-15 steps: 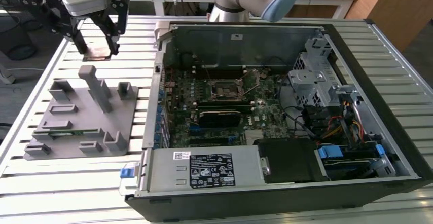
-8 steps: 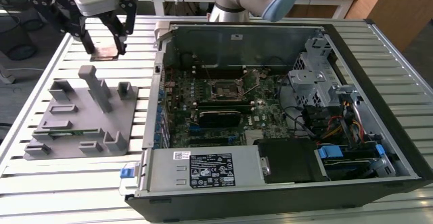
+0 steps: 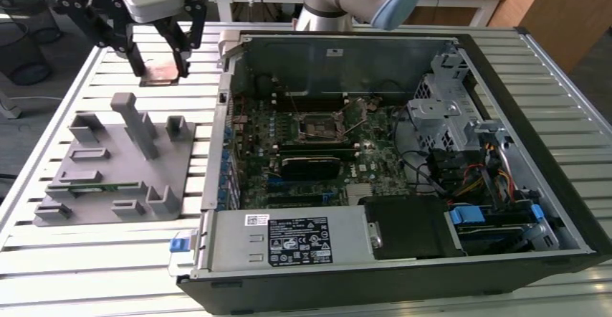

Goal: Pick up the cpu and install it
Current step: 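Pick up the cpu and move it towards the insertion slot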

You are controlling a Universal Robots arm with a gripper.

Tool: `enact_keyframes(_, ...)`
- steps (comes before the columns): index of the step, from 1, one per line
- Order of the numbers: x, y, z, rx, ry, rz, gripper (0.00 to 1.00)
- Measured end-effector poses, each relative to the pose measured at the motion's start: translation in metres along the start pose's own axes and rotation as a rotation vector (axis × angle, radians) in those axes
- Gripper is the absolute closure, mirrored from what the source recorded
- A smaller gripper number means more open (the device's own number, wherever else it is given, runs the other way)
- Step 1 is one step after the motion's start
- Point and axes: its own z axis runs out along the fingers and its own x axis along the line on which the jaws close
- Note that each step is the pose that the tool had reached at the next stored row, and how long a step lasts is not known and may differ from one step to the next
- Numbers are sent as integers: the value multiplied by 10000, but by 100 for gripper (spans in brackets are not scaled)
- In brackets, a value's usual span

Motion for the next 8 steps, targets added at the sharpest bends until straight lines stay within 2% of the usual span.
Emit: enact_keyframes(8, -132, -4, -5, 0, 0, 0, 46)
